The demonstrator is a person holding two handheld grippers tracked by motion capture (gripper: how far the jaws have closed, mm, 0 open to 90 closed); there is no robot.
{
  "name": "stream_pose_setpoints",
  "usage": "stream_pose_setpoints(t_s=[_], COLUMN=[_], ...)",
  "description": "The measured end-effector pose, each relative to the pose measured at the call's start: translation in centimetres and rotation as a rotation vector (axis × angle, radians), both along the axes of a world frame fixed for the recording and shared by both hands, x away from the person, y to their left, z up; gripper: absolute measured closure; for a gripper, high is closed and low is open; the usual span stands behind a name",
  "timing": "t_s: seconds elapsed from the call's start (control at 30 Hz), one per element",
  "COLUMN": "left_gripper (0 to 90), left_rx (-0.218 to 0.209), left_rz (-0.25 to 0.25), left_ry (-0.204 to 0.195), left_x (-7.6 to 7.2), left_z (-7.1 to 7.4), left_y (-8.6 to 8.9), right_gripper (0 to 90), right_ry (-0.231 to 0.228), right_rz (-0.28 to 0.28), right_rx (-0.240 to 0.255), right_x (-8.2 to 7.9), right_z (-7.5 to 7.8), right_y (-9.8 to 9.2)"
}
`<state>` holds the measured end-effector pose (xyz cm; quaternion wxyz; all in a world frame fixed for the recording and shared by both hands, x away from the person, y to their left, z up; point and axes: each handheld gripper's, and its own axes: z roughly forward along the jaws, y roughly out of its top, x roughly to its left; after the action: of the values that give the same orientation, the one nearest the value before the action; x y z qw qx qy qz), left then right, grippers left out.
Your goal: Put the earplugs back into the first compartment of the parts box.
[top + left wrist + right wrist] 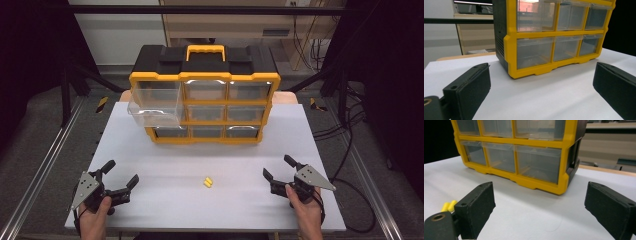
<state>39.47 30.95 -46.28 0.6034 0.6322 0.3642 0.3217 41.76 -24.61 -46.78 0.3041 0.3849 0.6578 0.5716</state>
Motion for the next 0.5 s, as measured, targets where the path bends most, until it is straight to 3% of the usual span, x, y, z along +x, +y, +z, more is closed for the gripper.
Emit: stream_pose_setpoints(t_s=[0.07,0.3,0.5], left_gripper=[0.9,0.9,0.9], left_rx=[0.0,0.01,0.0], left_rz=[0.0,-0.005,0.004], left_ry=[0.005,0.012,0.017], left_x=[0.2,0.5,0.5], left_z=[-0.1,-0.2,-0.2], left_y=[-0.1,-0.7,-0.7], right_gripper=[7.9,5.6,8.5], right_ry=[0.031,0.075,0.137], right_rz=[0.013,0.007,-0.022], right_rx=[0.01,-0.006,-0.078], right_x=[0.2,0.0,0.2], right_z=[-0.1,0.2,0.4], right_y=[0.1,0.7,2.7])
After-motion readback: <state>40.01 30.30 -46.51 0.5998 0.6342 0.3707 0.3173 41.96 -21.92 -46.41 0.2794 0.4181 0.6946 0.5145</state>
